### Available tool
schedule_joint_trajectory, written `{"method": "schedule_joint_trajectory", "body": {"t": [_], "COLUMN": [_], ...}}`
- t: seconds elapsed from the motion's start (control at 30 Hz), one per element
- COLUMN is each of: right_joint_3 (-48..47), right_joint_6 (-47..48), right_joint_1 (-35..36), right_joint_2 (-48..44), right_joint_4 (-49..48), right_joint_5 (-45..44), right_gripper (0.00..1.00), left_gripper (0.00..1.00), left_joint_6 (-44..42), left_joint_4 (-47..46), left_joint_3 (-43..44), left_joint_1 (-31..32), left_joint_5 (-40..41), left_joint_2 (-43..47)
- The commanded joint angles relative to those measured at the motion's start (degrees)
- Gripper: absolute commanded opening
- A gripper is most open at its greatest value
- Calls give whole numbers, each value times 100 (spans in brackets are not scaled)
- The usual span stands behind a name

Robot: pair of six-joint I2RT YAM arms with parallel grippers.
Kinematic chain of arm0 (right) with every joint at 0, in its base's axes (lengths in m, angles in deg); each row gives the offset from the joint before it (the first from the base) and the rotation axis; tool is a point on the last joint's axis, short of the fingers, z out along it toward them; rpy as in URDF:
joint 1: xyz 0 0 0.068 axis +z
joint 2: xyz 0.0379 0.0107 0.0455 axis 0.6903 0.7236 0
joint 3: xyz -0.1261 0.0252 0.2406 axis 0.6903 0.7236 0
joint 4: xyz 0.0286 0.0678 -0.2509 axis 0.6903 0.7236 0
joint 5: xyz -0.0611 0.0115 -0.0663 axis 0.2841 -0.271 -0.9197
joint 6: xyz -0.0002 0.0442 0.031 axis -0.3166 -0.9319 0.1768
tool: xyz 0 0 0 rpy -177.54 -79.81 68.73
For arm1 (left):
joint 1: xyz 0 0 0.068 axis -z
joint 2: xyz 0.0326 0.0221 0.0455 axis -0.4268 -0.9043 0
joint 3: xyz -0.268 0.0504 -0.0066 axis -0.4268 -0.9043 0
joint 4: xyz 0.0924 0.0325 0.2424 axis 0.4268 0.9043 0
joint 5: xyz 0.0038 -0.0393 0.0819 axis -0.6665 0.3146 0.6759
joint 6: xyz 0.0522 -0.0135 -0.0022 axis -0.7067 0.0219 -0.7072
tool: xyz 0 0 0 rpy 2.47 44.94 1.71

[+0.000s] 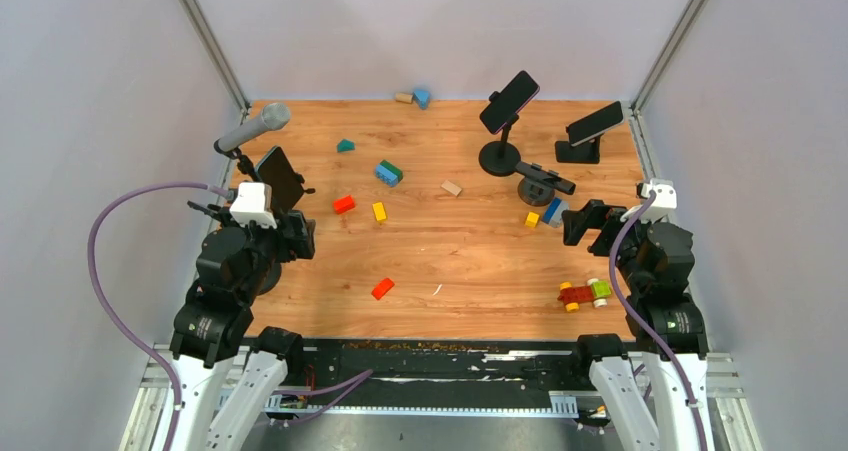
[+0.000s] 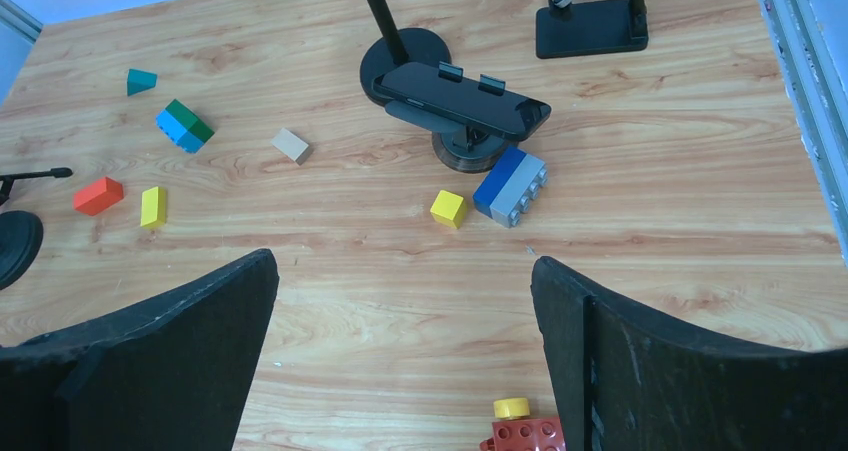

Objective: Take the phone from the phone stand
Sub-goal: Pick up the phone stand with the phone at the center of the board.

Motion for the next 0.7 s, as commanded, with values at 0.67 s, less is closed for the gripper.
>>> {"method": "schedule_joint_trajectory", "body": {"t": [0.67], "right_joint_3": [174], "right_joint_6": [-158], "right_joint_1": [-27], "right_joint_2": [163], "right_joint_4": [-294], "right_joint_5": [248], "right_gripper": [100], "left_gripper": [100], "left_joint_6": [220], "left_joint_4": [-6], "left_joint_3": [27], "left_joint_1": [-33], "left_joint_5": [858], "left_joint_2": [21]}}
